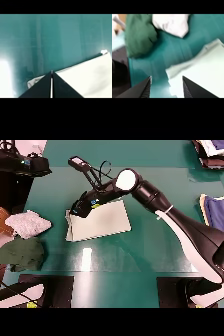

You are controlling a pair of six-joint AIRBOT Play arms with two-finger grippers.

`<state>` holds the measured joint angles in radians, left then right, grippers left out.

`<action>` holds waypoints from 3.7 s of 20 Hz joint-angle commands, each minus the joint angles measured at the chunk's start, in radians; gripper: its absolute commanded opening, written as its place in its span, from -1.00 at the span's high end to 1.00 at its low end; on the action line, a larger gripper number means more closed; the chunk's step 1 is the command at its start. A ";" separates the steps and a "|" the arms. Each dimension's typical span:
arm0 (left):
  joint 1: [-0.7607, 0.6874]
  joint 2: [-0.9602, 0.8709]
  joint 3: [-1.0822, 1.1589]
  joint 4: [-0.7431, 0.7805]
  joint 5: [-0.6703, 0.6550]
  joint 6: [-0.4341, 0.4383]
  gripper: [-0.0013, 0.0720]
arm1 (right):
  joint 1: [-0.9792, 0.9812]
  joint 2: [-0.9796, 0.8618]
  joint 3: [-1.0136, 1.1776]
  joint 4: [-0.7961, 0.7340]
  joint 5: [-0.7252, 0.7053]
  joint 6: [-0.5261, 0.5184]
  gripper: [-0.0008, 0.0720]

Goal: Fold the shirts.

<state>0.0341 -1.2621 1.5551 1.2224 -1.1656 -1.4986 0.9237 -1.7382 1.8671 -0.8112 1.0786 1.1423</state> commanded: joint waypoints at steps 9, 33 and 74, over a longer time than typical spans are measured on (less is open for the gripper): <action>0.024 0.016 0.001 -0.011 -0.049 0.014 0.88 | -0.537 0.156 -0.487 -0.097 0.168 0.160 -0.41; -0.088 0.007 -0.006 -0.105 -0.054 0.014 0.88 | -0.523 -0.084 -0.353 0.125 0.149 0.127 0.94; -0.479 -0.028 -0.006 -0.096 0.177 0.014 0.88 | -1.886 0.393 -0.339 -0.213 0.504 0.137 0.45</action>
<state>-0.4446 -1.2896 1.5490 1.1263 -0.9882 -1.4864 -0.8951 -1.3972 1.6382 -0.9234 1.5150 1.2747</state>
